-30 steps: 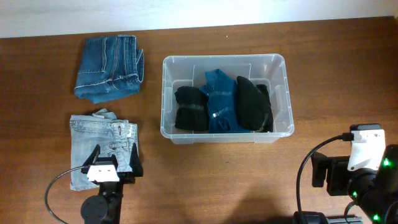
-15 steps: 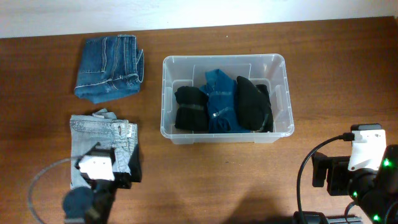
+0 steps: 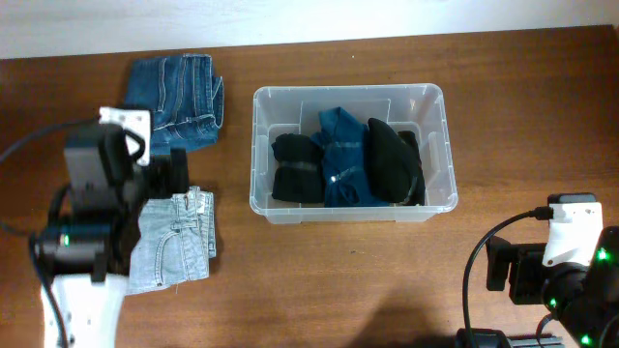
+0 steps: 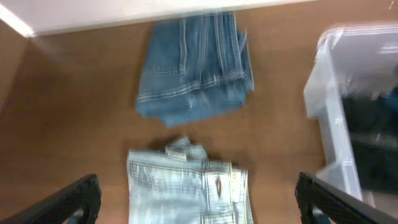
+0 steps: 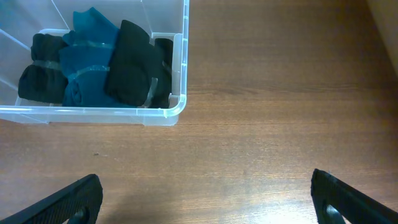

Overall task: Pack container
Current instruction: 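Move the left gripper over the light-blue jeans at lower left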

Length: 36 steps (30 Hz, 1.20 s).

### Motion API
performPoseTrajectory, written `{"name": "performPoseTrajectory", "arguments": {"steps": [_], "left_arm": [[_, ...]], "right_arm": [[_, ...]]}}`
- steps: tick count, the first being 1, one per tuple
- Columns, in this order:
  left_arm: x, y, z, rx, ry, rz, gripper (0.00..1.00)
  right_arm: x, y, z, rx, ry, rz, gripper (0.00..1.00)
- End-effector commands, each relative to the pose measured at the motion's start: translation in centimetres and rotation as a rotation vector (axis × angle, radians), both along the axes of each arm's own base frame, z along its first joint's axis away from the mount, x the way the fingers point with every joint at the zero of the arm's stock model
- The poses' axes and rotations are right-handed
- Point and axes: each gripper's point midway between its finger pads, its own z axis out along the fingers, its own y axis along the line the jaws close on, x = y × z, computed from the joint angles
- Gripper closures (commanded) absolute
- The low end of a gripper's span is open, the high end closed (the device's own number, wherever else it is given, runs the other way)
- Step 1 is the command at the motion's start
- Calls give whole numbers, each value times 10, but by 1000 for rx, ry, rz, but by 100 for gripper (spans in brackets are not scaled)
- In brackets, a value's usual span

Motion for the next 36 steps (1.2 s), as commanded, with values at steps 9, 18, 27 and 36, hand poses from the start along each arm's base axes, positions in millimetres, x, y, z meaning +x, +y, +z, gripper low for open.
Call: {"name": "performPoseTrajectory", "arguments": {"steps": [9, 18, 27, 36], "left_arm": [[-33, 3, -114, -19, 553, 96, 1], [-11, 19, -170, 44, 670, 212, 1], [-12, 8, -206, -8, 774, 208, 1], [-13, -3, -226, -59, 828, 188, 1]], "right_arm": [[-1, -1, 5, -8, -19, -4, 2], [-1, -1, 5, -8, -19, -4, 2], [-1, -1, 5, -8, -19, -4, 2], [-1, -1, 5, -8, -19, -4, 2]]}}
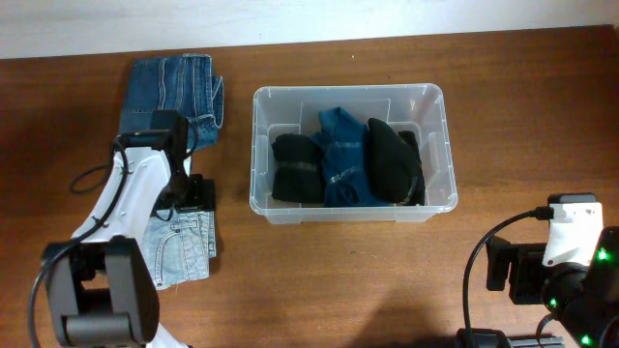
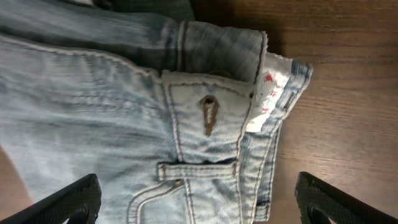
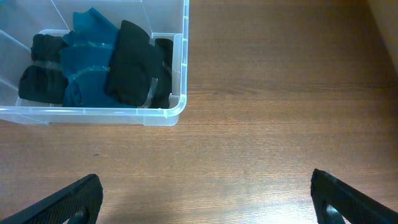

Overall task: Pack container
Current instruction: 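Move the left gripper over the light-blue jeans at lower left, then lower the left gripper onto the light-blue jeans waistband and grasp it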

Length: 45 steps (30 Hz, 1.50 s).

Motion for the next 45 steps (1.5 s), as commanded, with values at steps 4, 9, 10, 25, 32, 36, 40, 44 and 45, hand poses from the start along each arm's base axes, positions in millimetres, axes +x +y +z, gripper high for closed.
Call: {"name": "performPoseTrajectory", "arguments": {"steps": [4, 9, 10, 25, 32, 36, 40, 44, 45], "left_arm": [[1, -5, -17, -21, 18, 9, 1], [-1, 4, -27, 32, 2, 40, 1], [-1, 6, -29, 48, -2, 46, 1], [-12, 56, -40, 302, -17, 80, 1], [-19, 88, -37, 348, -8, 157, 1], [-20, 77, -41, 290, 1, 154, 1], [-18, 70, -35, 333, -4, 109, 1], [-6, 58, -22, 352, -61, 78, 1], [-4, 55, -19, 350, -71, 71, 1]], "right_arm": [[-1, -1, 5, -9, -18, -2, 2], [-1, -1, 5, -9, -18, -2, 2], [-1, -1, 5, -9, -18, -2, 2], [-1, -1, 5, -9, -18, -2, 2], [-1, -1, 5, -9, -18, -2, 2], [-1, -1, 5, -9, -18, -2, 2], [-1, -1, 5, -9, -18, -2, 2], [-1, -1, 5, -9, -18, -2, 2], [-1, -1, 5, -9, -18, -2, 2]]}}
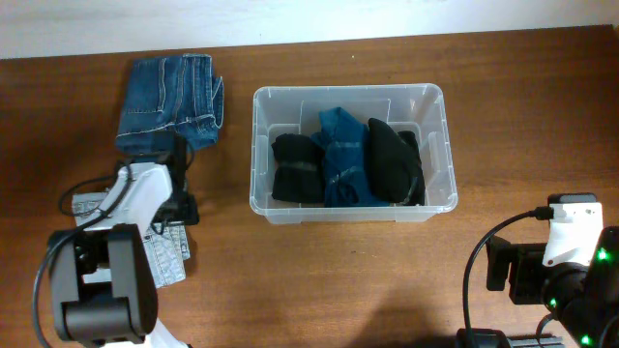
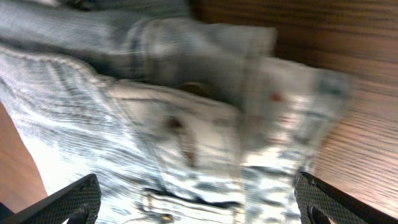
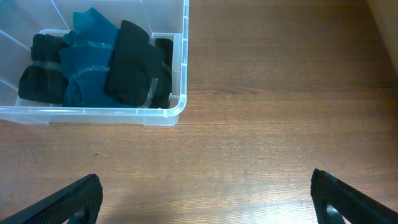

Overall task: Pack container
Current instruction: 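Lower the left gripper onto the light-blue jeans waistband and grasp it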

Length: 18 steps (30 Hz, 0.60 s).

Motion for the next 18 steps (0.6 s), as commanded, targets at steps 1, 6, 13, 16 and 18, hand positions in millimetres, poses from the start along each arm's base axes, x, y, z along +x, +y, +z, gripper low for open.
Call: {"name": "performPoseTrajectory", "arguments": {"steps": [1, 6, 13, 16, 18], "left_arm": [[7, -7, 13, 28, -46, -22, 1], [4, -10, 12, 26, -33, -29, 1], [10, -18, 9, -5, -53, -47, 1], [12, -25, 6, -37, -51, -71, 1], [12, -24, 7, -23, -52, -74, 1]], "right_arm": [[-1, -1, 5, -9, -18, -2, 2], [-1, -1, 5, -9, -18, -2, 2], [-1, -1, 5, -9, -19, -2, 2], [-1, -1, 5, -9, -18, -2, 2], [-1, -1, 5, -9, -18, -2, 2]]}}
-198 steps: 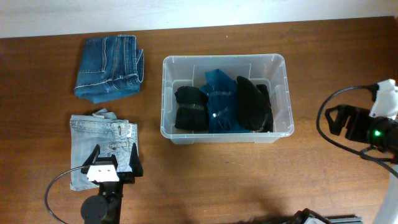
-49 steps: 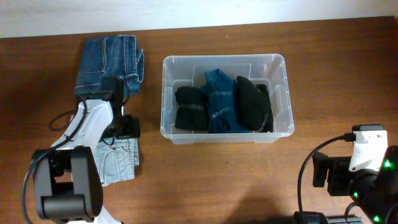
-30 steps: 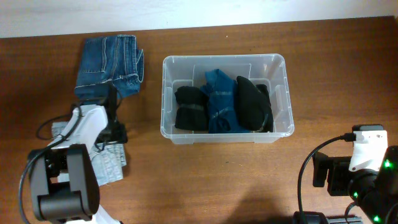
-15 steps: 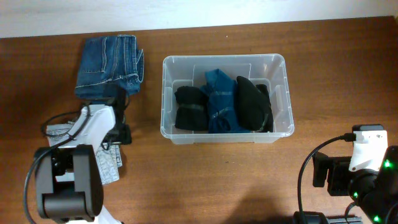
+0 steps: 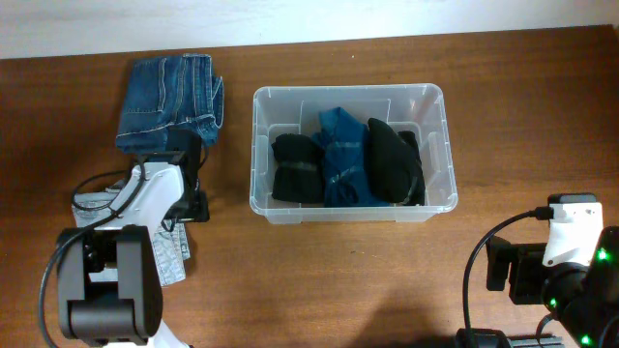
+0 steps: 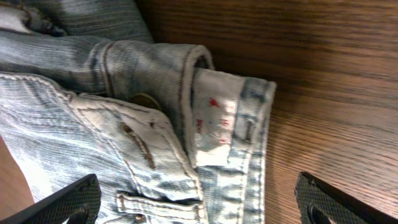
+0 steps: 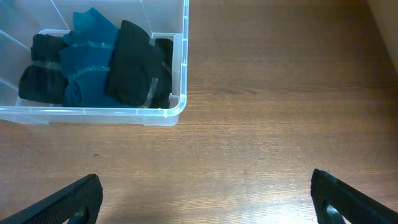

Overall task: Pack container
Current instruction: 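Lower the left gripper onto the light-blue jeans waistband and grasp it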

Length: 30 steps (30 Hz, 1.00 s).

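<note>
Light-blue folded jeans (image 6: 124, 143) fill the left wrist view, waistband corner and white label up. My left gripper (image 6: 199, 210) is open wide and low over them, one fingertip on each side, touching nothing that I can see. In the overhead view the left arm (image 5: 160, 184) covers most of these jeans (image 5: 172, 256). The clear container (image 5: 348, 93) holds black and teal folded clothes (image 5: 343, 159). A dark-blue folded pair of jeans (image 5: 169, 97) lies at the back left. My right gripper (image 7: 205, 208) is open over bare wood.
The container's near corner (image 7: 177, 109) shows in the right wrist view, with bare table (image 7: 267, 149) right of it. The right arm's base (image 5: 566, 261) sits at the front right. A pale wall edge (image 5: 309, 14) runs along the back.
The left wrist view has sharpened, and the jeans' waistband corner sits further left in it, with more bare wood on the right. Overhead, the left wrist is slightly further right. The right arm is unchanged.
My left gripper was open, high over both pairs of jeans. Then it was low over the light jeans' waistband. Later the jeans lay a little further left and rumpled under the arm. Now the gripper is still open above them. The right arm stayed put.
</note>
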### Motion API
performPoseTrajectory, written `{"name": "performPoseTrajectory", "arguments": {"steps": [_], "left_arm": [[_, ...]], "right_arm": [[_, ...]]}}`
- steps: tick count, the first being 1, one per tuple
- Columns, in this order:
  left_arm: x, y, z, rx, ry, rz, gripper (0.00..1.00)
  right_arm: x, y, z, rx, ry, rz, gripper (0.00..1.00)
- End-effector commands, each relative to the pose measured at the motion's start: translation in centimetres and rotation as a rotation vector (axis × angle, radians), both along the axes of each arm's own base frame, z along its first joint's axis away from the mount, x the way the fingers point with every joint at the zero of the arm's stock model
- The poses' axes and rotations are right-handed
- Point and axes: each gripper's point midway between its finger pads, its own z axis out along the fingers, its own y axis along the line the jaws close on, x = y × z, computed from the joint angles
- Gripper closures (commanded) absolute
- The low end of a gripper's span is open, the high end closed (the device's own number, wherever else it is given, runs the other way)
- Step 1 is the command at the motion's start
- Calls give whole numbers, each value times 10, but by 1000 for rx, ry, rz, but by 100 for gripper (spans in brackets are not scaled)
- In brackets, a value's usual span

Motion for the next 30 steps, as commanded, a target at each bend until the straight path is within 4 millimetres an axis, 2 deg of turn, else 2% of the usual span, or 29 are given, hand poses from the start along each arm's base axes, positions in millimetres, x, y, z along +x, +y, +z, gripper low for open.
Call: {"name": "performPoseTrajectory", "arguments": {"steps": [1, 8, 21, 30], "left_arm": [[3, -3, 9, 0, -28, -20, 1], [8, 6, 8, 60, -52, -17, 1], [-13, 28, 1, 208, 12, -21, 1], [-34, 32, -28, 225, 55, -91, 1]], "right_arm": [[-1, -1, 5, -10, -18, -2, 2], [-1, -1, 5, -9, -18, -2, 2], [-1, -1, 5, -9, -18, -2, 2], [-1, -1, 5, -9, -18, -2, 1]]}}
